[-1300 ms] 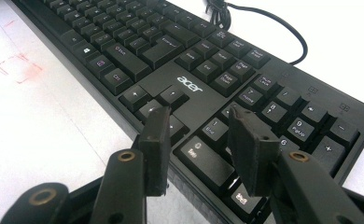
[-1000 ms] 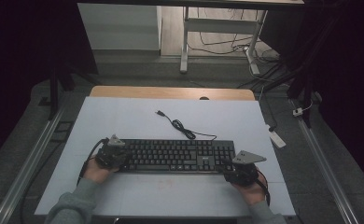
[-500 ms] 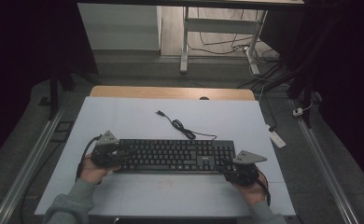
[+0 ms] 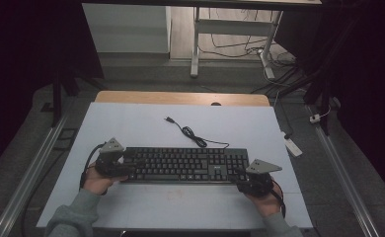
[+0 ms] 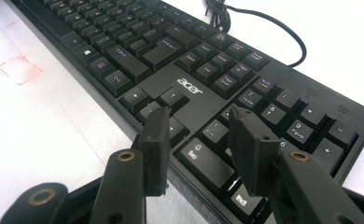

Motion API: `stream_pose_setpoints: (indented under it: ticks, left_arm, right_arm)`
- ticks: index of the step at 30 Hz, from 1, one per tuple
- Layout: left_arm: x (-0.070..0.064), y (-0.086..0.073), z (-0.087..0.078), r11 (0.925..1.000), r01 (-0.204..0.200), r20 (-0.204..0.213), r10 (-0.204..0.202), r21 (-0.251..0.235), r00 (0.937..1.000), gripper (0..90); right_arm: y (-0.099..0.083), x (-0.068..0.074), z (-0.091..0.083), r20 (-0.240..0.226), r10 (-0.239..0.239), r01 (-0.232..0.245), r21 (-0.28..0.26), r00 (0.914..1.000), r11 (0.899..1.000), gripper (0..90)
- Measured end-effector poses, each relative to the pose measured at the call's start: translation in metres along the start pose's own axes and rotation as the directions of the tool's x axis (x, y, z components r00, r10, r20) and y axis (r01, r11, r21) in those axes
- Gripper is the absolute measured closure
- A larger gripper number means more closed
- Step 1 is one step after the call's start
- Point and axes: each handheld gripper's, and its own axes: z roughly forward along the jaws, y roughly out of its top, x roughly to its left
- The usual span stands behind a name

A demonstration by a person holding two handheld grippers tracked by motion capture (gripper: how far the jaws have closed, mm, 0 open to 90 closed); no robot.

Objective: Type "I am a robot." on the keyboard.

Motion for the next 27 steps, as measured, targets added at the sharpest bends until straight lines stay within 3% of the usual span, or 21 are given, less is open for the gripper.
stream_pose_setpoints:
  ticks: [17, 27]
  left_arm:
    - [-0.001, 0.000, 0.002, 0.9998, -0.010, -0.004, 0.010, 0.016, 0.9999, 39.4]
    - [-0.003, 0.000, 0.002, 0.9998, -0.018, -0.012, 0.018, 0.013, 0.9998, 39.4]
  right_arm:
    - [0.004, 0.003, -0.001, -0.004, 0.002, -0.002, -0.019, 1.0000, 1.000, 59.1]
    - [0.016, 0.013, 0.003, -0.051, -0.004, 0.001, -0.052, 0.9987, 0.999, 60.6]
